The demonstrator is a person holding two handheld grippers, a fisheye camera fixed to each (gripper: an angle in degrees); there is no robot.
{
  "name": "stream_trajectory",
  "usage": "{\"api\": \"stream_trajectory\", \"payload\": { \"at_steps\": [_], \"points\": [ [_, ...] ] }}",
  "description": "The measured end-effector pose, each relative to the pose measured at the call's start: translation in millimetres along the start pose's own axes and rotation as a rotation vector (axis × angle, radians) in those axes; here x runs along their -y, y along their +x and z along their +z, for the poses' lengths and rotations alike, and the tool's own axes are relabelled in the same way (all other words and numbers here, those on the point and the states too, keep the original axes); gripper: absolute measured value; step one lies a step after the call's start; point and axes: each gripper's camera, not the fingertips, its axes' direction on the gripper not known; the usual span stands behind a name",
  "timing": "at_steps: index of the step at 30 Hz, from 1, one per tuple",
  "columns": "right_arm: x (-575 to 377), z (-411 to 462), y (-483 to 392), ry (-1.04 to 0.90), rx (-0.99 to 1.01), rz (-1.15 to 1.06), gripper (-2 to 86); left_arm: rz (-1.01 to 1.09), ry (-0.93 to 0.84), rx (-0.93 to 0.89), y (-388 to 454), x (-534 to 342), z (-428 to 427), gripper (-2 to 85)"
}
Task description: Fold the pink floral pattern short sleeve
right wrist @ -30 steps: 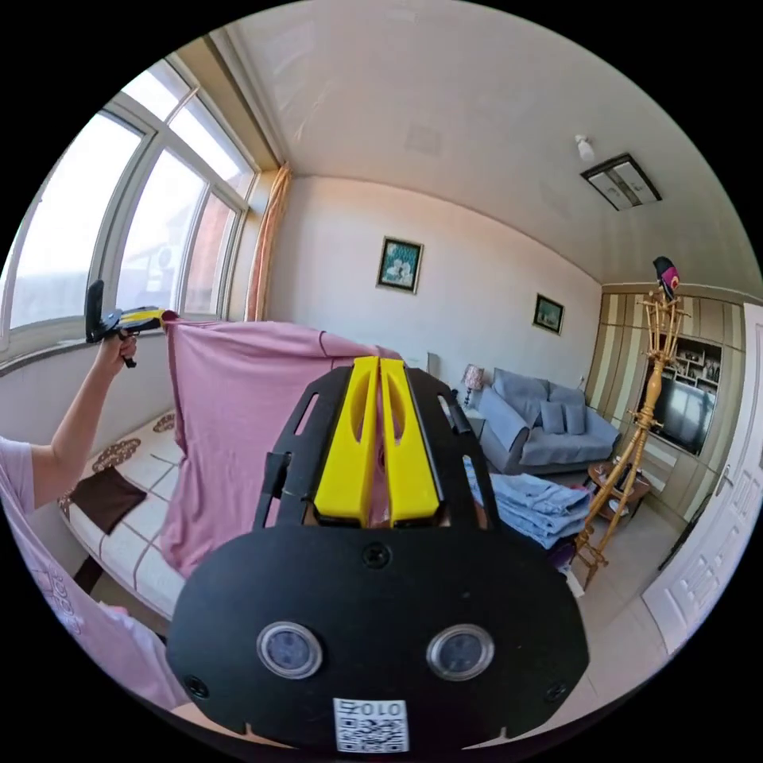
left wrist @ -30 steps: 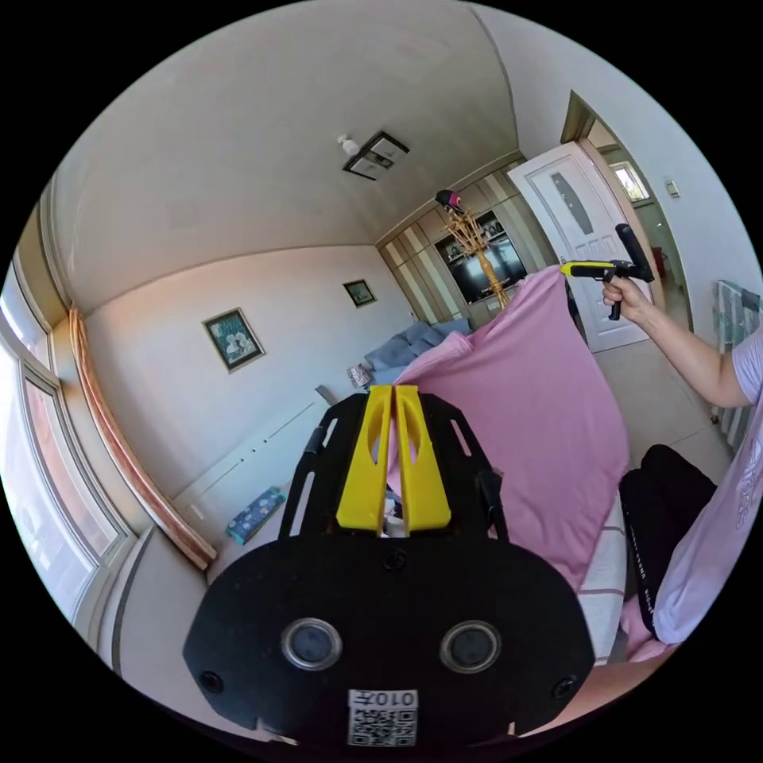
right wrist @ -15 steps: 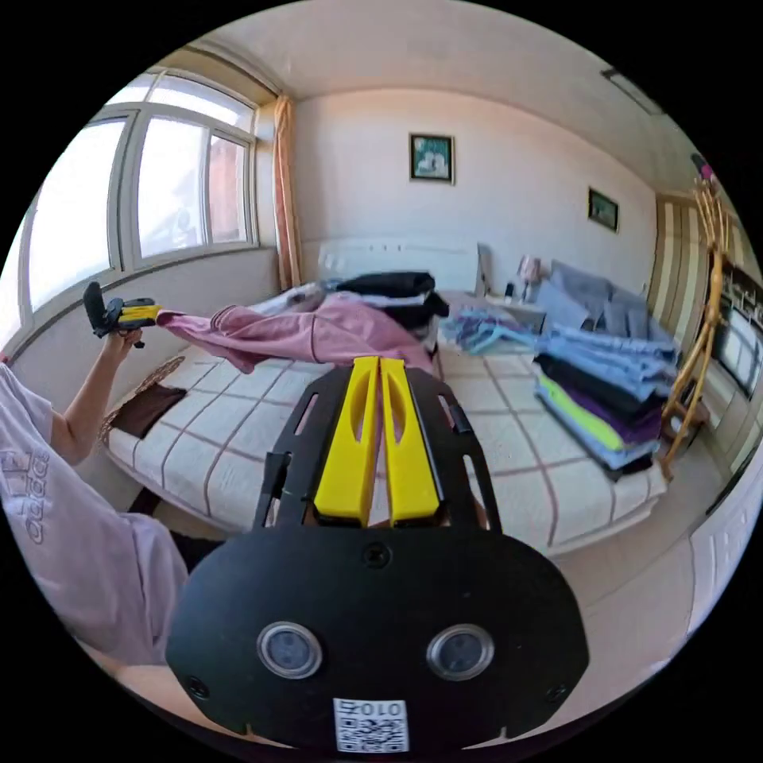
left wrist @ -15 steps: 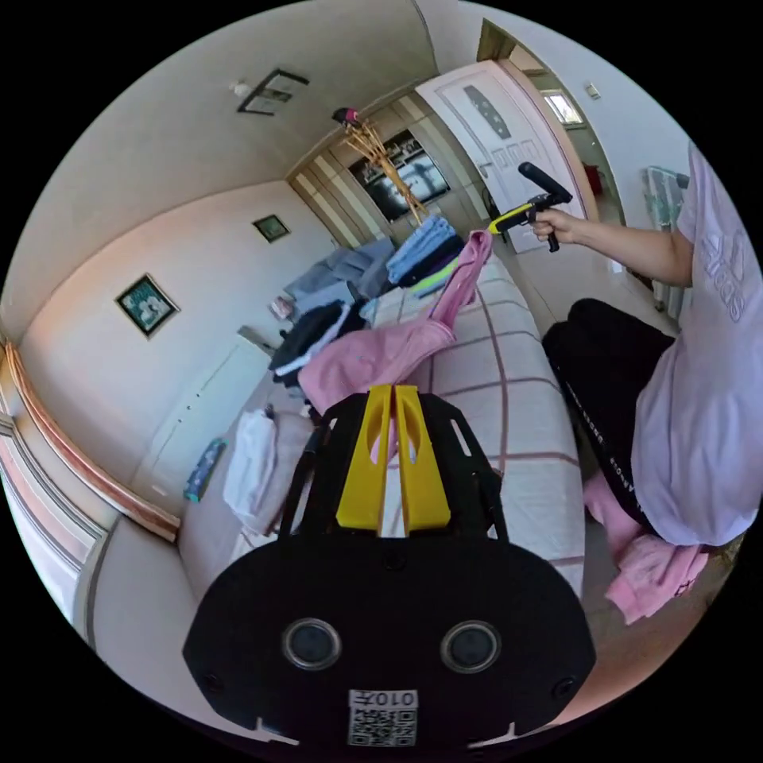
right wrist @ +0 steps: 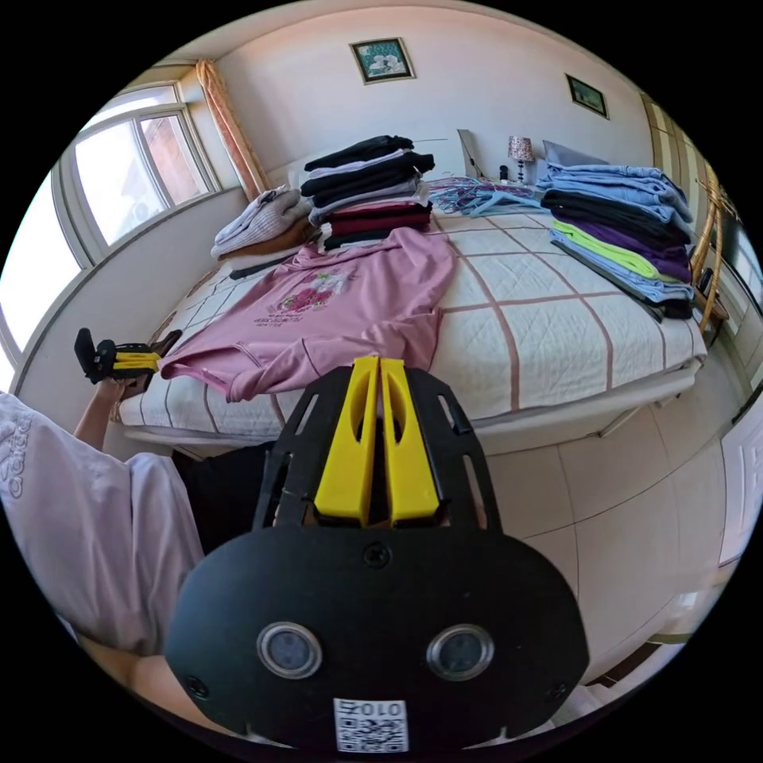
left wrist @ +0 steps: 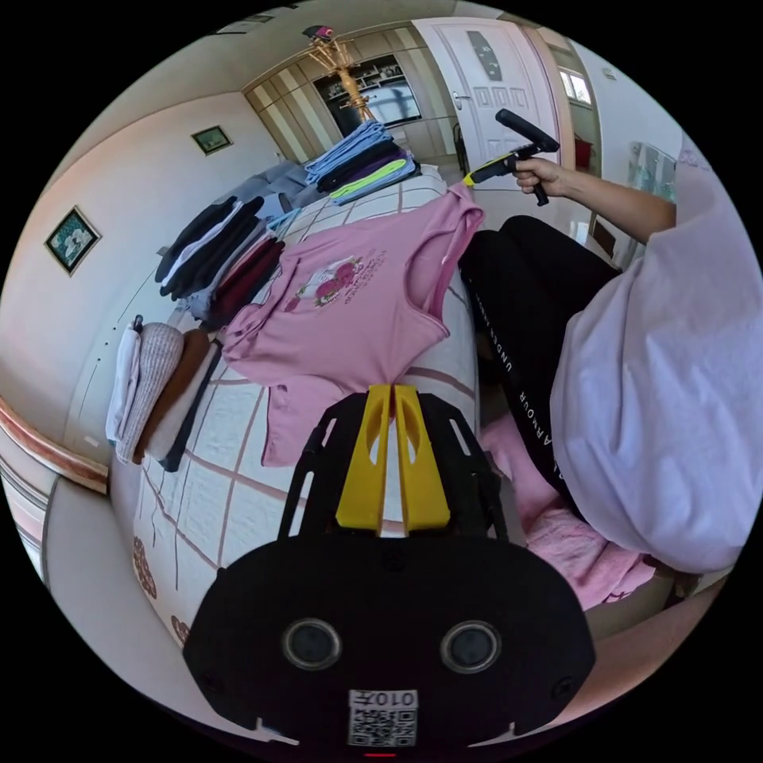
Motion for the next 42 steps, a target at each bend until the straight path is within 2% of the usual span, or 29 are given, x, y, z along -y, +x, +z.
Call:
{"api": "stream_trajectory", "payload": {
  "at_steps": [10, 16, 19, 21, 23, 26, 30, 33, 35, 42],
  "points": [
    [37.5, -33.1, 17.8, -0.118, -0.008, 0.004, 2.6, 0.026, -0.045, -0.119, 43.1, -20.0, 56.4, 0.3],
    [61.1, -46.9, 13.5, -0.211, -0.002, -0.027, 3.8, -0.092, -0.108, -0.358, 33.3, -49.2, 107.9, 4.0],
    [64.8, -59.8, 9.6, -0.238, -0.029, -0.051, 4.1, -0.129, -0.001, -0.308, 25.0, -59.9, 92.9, 5.9],
    [75.5, -74.9, 10.7, -0.228, -0.062, -0.029, 4.2, -0.191, 0.045, -0.209, 1.4, -59.6, 88.3, 6.9],
    [91.8, -88.4, 9.2, -0.195, -0.077, -0.021, 4.3, -0.335, 0.046, -0.055, -53.0, -48.3, 99.3, 8.2],
    [128.1, -111.9, -2.3, -0.112, -0.081, -0.044, 4.5, -0.414, 0.13, -0.022, -125.8, -13.4, 123.4, 9.5],
    [175.0, -136.0, -27.3, -0.046, -0.074, -0.116, 4.7, -0.194, 0.15, 0.052, -170.1, 57.0, 170.5, 10.4],
    [197.5, -146.0, -39.4, -0.065, -0.09, -0.168, 4.5, 0.033, 0.106, -0.013, -191.4, 107.8, 215.4, 11.0],
    [206.6, -151.8, -41.5, -0.072, -0.092, -0.189, 4.3, 0.166, 0.043, -0.102, -205.9, 135.2, 249.6, 11.1],
    [260.4, -140.8, -10.4, -0.088, -0.06, -0.22, 3.1, 0.36, -0.245, -0.207, -209.0, 165.6, 346.0, 8.9]
  ]
}}
